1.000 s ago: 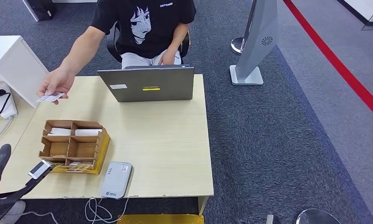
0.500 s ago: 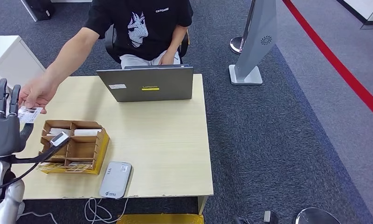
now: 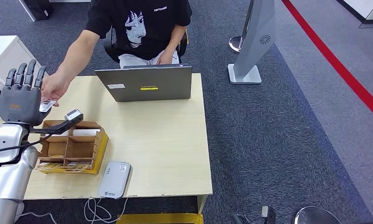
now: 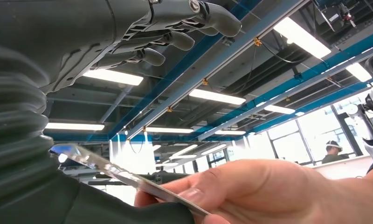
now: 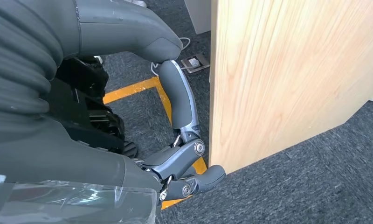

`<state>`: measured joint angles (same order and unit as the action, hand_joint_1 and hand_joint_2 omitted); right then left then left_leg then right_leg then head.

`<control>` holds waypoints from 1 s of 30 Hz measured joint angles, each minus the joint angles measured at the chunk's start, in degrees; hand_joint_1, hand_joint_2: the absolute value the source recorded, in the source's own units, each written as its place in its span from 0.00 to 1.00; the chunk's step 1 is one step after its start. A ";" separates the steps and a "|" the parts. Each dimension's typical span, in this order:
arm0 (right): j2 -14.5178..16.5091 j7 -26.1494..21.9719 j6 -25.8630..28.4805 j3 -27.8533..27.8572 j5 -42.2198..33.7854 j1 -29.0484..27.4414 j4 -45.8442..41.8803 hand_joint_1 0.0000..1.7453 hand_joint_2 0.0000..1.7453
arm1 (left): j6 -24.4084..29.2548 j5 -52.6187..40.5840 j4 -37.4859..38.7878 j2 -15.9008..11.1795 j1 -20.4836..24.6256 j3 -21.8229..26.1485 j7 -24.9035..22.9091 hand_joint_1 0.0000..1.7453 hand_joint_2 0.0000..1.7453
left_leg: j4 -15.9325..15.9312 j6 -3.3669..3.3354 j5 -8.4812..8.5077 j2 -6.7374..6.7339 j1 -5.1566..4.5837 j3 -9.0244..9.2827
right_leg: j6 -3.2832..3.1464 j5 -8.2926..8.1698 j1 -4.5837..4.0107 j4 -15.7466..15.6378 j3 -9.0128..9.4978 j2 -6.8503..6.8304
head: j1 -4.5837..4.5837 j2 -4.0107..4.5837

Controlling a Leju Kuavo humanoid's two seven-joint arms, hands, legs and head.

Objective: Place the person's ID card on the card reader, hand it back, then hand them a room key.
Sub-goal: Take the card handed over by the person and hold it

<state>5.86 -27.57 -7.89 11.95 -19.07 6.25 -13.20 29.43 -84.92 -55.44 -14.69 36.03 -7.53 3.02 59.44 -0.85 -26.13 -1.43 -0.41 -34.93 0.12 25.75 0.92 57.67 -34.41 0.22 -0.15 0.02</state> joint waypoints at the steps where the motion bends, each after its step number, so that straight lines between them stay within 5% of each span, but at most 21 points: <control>1: 0.00 0.00 0.00 0.01 -0.01 0.00 0.00 0.00 1.00 | 0.02 0.01 0.34 0.02 0.25 -0.16 0.00 0.00 1.00 | 0.00 0.00 0.00 -0.01 0.00 -0.01 | 0.00 0.00 0.00 0.00 -0.01 0.01 | 0.00 0.00; 10: 0.00 -0.01 0.00 0.01 -0.01 0.00 0.00 0.00 1.00 | 0.08 0.05 1.97 0.22 0.84 -0.48 0.00 0.00 1.00 | -0.02 0.05 -0.04 -0.02 0.00 -0.05 | 0.00 0.01 0.00 0.00 -0.10 0.02 | 0.01 0.00; 14: 0.00 -0.01 0.02 0.03 -0.02 0.00 0.00 0.00 1.00 | 0.08 0.13 2.31 0.22 0.87 -0.49 0.01 1.00 1.00 | -0.02 0.05 -0.03 -0.02 0.00 -0.05 | 0.00 0.01 0.00 0.00 -0.10 0.02 | 0.00 0.00; 30: 0.00 -0.01 0.79 0.42 -0.12 -0.19 0.02 0.00 1.00 | -0.71 4.01 2.35 0.15 0.89 -0.49 1.29 1.00 1.00 | -0.02 0.04 -0.02 0.02 0.00 -0.08 | 0.00 0.01 0.00 0.00 -0.09 0.00 | 0.00 0.00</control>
<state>5.86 -27.58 -7.10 12.37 -19.19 6.06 -13.18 28.72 -80.91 -53.09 -14.53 36.92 -8.02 4.31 59.42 -0.81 -26.15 -1.41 -0.41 -35.01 0.12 25.76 0.92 57.68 -34.50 0.22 -0.15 0.02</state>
